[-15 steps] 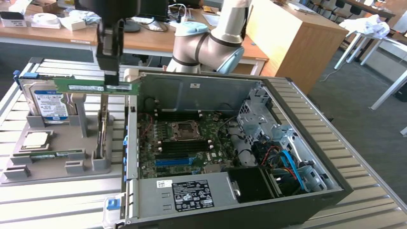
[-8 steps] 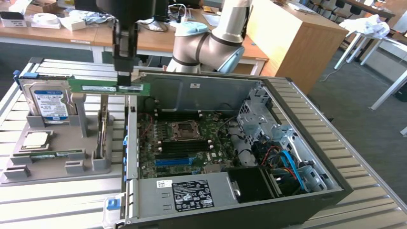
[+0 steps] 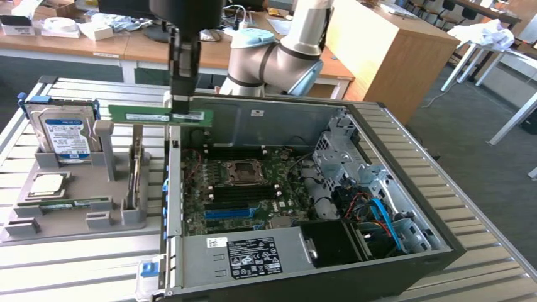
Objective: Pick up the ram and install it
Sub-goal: 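Pick up the ram and move it above insertion slot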
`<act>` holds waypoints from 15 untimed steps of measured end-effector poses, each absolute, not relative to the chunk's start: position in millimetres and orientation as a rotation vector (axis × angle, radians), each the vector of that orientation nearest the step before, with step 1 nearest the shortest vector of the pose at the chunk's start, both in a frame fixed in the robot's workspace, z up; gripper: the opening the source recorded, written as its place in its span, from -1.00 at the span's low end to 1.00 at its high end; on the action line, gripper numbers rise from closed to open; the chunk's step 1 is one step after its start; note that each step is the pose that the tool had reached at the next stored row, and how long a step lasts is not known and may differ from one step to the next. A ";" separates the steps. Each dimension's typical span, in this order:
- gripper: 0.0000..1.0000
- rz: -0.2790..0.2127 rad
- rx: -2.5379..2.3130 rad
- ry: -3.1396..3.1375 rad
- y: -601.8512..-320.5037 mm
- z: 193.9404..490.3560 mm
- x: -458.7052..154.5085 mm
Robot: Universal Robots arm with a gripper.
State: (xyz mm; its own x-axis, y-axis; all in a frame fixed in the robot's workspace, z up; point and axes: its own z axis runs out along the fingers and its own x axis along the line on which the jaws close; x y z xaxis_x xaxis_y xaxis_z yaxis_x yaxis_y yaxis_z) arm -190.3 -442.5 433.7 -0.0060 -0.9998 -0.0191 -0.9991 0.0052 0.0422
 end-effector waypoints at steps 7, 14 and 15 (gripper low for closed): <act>-0.77 -0.068 2.203 -2.216 -442.5 433.7 -166.9; -0.77 -0.068 2.203 -2.216 -442.5 433.5 -140.1; -0.77 -0.068 2.203 -2.216 -442.5 433.5 -136.0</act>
State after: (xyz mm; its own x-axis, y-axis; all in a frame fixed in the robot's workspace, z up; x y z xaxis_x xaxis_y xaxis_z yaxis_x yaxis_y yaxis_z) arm -136.0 -442.5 433.5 -0.0060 -0.9998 -0.0191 -0.9991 0.0052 0.0422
